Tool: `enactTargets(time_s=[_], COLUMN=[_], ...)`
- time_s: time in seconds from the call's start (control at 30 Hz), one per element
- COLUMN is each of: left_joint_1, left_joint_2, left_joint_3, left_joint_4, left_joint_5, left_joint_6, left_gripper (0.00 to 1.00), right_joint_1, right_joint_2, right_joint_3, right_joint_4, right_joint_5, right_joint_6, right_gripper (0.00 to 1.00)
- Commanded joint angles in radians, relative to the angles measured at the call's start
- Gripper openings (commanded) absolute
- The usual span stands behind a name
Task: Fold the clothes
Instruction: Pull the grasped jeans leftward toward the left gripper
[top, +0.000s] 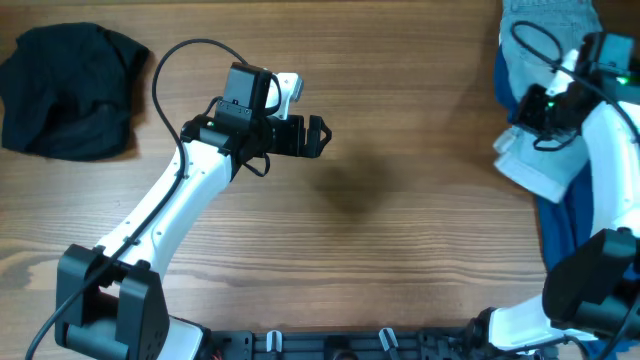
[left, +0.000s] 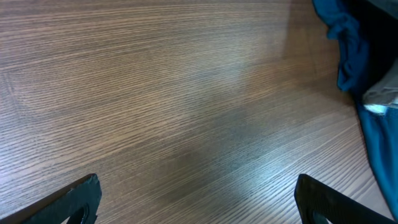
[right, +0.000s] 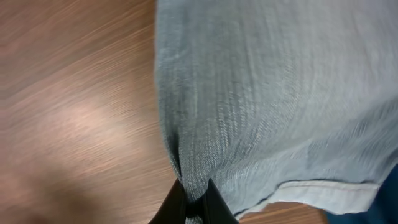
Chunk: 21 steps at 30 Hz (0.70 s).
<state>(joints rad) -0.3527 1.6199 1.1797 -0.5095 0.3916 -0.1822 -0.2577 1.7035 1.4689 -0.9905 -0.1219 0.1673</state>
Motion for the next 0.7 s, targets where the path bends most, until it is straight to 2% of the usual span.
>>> enactTargets(time_s=[0.0, 0.33, 0.67], left_joint_1=[-0.005, -0.005, -0.002], left_joint_2=[0.013, 0.013, 0.013], left_joint_3=[0.018, 0.018, 0.018], left_joint_4=[0.006, 0.017, 0.032], left_joint_5=[0.019, 0.019, 0.000], left_joint_6=[-0.010, -0.010, -0.014], left_gripper=[1.00, 1.00, 1.00], right_joint_1=[0.092, 0.196, 0.446], right_joint_2=[-0.026, -0.053, -0.056], right_joint_3=[0.020, 0.056, 0.057], right_joint_4=[0.010, -0.006, 0.015], right_joint_5=[0.027, 0.043, 0.093], right_joint_6=[-0.019, -0.051, -0.063], right_gripper=[0.04, 0.04, 0.04])
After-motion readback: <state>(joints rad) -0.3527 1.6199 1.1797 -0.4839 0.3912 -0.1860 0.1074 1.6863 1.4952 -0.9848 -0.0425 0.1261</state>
